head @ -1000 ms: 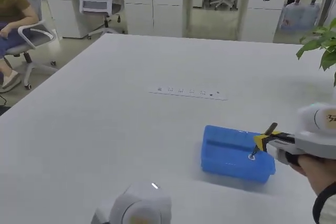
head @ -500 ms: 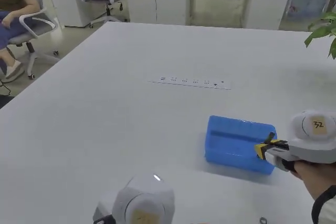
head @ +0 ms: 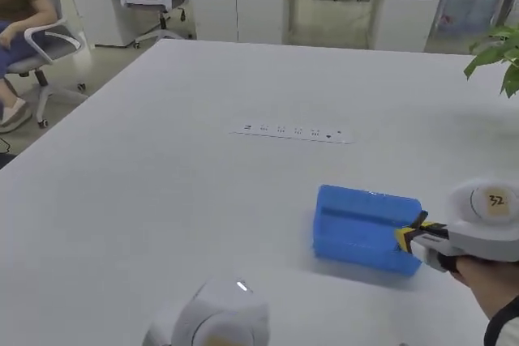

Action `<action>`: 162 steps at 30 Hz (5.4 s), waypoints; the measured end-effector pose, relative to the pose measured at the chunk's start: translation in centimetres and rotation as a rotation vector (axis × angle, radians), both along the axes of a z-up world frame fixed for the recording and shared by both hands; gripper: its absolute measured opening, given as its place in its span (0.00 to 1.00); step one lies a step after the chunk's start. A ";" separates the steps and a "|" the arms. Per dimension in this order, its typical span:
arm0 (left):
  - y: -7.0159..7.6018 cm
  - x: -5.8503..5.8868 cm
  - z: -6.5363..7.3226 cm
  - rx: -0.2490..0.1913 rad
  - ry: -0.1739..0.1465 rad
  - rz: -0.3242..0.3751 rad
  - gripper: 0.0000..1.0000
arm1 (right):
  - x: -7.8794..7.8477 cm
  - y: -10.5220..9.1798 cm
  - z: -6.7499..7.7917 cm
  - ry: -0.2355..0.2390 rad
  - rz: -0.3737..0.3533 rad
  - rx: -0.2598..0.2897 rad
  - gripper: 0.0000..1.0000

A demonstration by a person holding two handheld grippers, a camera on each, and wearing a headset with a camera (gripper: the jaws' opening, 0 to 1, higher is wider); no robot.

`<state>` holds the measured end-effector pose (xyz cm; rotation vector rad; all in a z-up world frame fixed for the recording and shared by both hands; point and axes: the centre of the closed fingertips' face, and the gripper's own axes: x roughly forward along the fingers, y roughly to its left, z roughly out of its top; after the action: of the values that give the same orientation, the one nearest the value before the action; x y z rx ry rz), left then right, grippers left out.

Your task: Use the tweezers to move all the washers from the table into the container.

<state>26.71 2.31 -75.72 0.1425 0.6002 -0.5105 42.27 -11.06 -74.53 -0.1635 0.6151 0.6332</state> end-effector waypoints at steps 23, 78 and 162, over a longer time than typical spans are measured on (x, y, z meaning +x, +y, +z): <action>-0.3 0.1 0.8 -0.016 -0.033 -0.006 0.83 | -8.0 -0.6 -0.9 0.102 0.015 0.059 0.05; -0.1 0.2 1.1 -0.001 -0.052 -0.003 0.82 | -11.6 -1.1 -2.9 0.157 0.014 0.041 0.04; -0.4 2.7 9.8 -0.068 -0.228 -0.036 0.59 | -5.7 3.4 6.3 -0.102 0.160 0.048 0.05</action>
<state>29.38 1.89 -65.91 0.1448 0.3578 -0.5402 36.62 -7.69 -68.18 -0.2000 0.4912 0.7885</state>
